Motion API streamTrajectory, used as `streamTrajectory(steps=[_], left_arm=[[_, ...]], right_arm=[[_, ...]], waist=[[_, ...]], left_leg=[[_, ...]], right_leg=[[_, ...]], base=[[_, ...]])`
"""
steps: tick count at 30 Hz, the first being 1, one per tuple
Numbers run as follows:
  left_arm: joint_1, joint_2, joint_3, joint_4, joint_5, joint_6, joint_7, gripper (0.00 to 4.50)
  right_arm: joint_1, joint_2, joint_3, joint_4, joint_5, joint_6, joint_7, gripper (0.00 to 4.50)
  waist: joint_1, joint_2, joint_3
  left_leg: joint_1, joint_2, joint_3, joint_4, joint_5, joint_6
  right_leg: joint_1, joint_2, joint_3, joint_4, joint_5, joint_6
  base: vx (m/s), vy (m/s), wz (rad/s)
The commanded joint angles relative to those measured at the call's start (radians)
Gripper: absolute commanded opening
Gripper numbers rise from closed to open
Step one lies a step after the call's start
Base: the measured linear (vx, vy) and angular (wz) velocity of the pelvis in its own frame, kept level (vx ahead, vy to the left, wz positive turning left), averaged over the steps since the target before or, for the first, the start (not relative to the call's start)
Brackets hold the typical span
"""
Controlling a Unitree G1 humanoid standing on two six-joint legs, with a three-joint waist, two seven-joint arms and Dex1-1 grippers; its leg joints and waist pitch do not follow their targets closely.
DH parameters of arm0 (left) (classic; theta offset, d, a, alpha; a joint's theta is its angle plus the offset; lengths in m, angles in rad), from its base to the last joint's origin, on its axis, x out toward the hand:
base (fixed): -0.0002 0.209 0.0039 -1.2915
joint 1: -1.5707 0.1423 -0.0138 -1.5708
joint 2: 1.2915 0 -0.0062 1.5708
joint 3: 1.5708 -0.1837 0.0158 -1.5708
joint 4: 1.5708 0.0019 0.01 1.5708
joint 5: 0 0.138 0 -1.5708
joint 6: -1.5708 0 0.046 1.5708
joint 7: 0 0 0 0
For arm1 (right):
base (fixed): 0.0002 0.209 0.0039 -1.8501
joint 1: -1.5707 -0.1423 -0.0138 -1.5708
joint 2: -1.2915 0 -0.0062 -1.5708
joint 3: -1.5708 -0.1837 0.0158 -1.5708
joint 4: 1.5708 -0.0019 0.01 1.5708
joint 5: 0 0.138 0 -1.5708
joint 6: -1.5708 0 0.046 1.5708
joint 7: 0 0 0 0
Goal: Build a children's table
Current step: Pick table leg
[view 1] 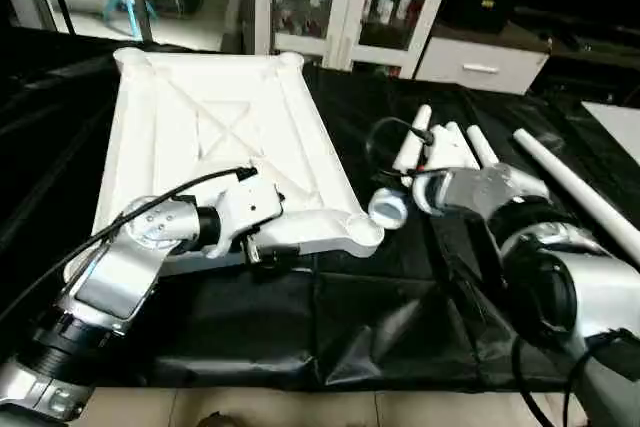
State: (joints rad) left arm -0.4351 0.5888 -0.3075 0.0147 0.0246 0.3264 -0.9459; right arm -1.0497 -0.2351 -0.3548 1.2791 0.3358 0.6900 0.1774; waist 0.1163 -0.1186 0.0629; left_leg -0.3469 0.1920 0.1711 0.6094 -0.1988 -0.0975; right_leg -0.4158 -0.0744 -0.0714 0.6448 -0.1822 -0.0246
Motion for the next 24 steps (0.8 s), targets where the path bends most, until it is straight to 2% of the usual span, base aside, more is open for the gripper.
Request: streamTrajectory(steps=[1, 4, 5, 6, 11, 13, 14, 15, 16, 17, 19, 23, 24], left_arm=[[-0.014, -0.003, -0.015, -0.021, 0.005, 0.004, -0.006, 4.50], [-0.014, -0.005, -0.015, -0.023, 0.007, 0.002, -0.010, 4.50], [-0.015, -0.005, -0.016, -0.022, 0.008, 0.001, -0.011, 4.50], [-0.017, -0.005, -0.016, -0.022, 0.008, 0.001, -0.011, 4.50], [-0.024, -0.010, -0.016, -0.029, 0.001, 0.006, -0.013, 4.50], [-0.023, -0.014, -0.012, -0.038, -0.010, 0.015, -0.016, 4.50], [-0.019, -0.020, -0.007, -0.048, -0.022, 0.026, -0.019, 4.50], [-0.015, -0.027, 0.001, -0.061, -0.037, 0.040, -0.019, 4.50], [-0.014, -0.028, 0.002, -0.064, -0.040, 0.043, -0.019, 4.50], [-0.008, -0.039, 0.012, -0.083, -0.064, 0.064, -0.021, 4.50], [-0.003, -0.049, 0.021, -0.101, -0.085, 0.083, -0.021, 4.50], [0.013, -0.067, 0.020, -0.132, -0.112, 0.114, -0.024, 4.50], [0.018, -0.070, 0.016, -0.134, -0.113, 0.115, -0.025, 4.50]], right_arm=[[0.050, -0.011, -0.010, 0.041, -0.004, 0.029, -0.031, 3.04], [0.065, -0.025, -0.044, 0.031, 0.026, 0.041, -0.036, 2.81], [0.070, -0.031, -0.068, 0.028, 0.048, 0.043, -0.040, 2.71], [0.073, -0.036, -0.078, 0.023, 0.056, 0.044, -0.038, 2.59], [0.081, -0.057, -0.089, 0.008, 0.062, 0.062, -0.028, 2.28], [0.088, -0.071, -0.061, -0.006, 0.035, 0.072, -0.013, 2.03], [0.094, -0.080, -0.023, -0.021, 0.001, 0.067, 0.004, 1.97], [0.100, -0.087, 0.023, -0.039, -0.037, 0.059, 0.028, 1.93], [0.102, -0.089, 0.032, -0.043, -0.045, 0.058, 0.034, 1.93], [0.110, -0.100, 0.089, -0.066, -0.093, 0.036, 0.059, 1.90], [0.115, -0.111, 0.136, -0.088, -0.129, 0.026, 0.084, 1.89], [0.106, -0.144, 0.191, -0.142, -0.152, 0.072, 0.151, 1.88], [0.110, -0.150, 0.215, -0.158, -0.166, 0.080, 0.166, 1.88]], waist=[[-0.002, 0.040, -0.061], [-0.006, 0.033, -0.066], [-0.006, 0.035, -0.064], [-0.007, 0.036, -0.066], [-0.006, 0.037, -0.068], [-0.006, 0.037, -0.069], [-0.005, 0.034, -0.068], [-0.004, 0.036, -0.068], [-0.003, 0.035, -0.068], [-0.003, 0.033, -0.067], [0.000, 0.032, -0.066], [-0.003, 0.029, -0.064], [-0.003, 0.031, -0.064]], left_leg=[[0.015, 0.032, -0.013, -0.083, -0.346, -0.089], [0.000, 0.032, -0.016, -0.081, -0.302, -0.085], [0.003, 0.031, -0.014, -0.081, -0.303, -0.079], [0.000, 0.032, -0.015, -0.080, -0.290, -0.078], [-0.002, 0.032, -0.011, -0.079, -0.237, -0.072], [-0.002, 0.032, -0.011, -0.078, -0.229, -0.071], [-0.002, 0.032, -0.009, -0.078, -0.226, -0.069], [-0.003, 0.032, -0.010, -0.078, -0.223, -0.071], [-0.003, 0.032, -0.009, -0.078, -0.221, -0.071], [-0.003, 0.032, -0.009, -0.078, -0.222, -0.073], [-0.003, 0.032, -0.009, -0.078, -0.225, -0.074], [-0.007, 0.031, -0.011, -0.078, -0.237, -0.066], [-0.007, 0.031, -0.011, -0.078, -0.229, -0.064]], right_leg=[[0.032, -0.070, 0.047, -0.090, -0.362, -0.134], [0.044, -0.072, 0.046, -0.081, -0.328, -0.139], [0.040, -0.073, 0.046, -0.086, -0.348, -0.136], [0.044, -0.075, 0.046, -0.085, -0.342, -0.135], [0.046, -0.068, 0.045, -0.075, -0.246, -0.162], [0.046, -0.068, 0.045, -0.074, -0.234, -0.167], [0.046, -0.068, 0.045, -0.075, -0.231, -0.169], [0.047, -0.069, 0.045, -0.074, -0.233, -0.173], [0.046, -0.069, 0.045, -0.075, -0.233, -0.173], [0.047, -0.070, 0.044, -0.075, -0.239, -0.176], [0.047, -0.072, 0.045, -0.079, -0.257, -0.171], [0.050, -0.070, 0.046, -0.084, -0.300, -0.149], [0.050, -0.070, 0.046, -0.083, -0.298, -0.148]], base=[[0.000, 0.000, 0.00], [0.000, 0.000, 0.00], [0.000, 0.000, 0.00], [0.000, 0.000, 0.00], [0.000, 0.000, 0.00], [0.000, 0.000, 0.00], [0.000, 0.000, 0.00], [0.000, 0.000, 0.00], [0.000, 0.000, 0.00], [0.000, 0.000, 0.00], [0.000, 0.000, 0.00], [0.000, 0.000, 0.00], [0.000, 0.000, 0.00]])
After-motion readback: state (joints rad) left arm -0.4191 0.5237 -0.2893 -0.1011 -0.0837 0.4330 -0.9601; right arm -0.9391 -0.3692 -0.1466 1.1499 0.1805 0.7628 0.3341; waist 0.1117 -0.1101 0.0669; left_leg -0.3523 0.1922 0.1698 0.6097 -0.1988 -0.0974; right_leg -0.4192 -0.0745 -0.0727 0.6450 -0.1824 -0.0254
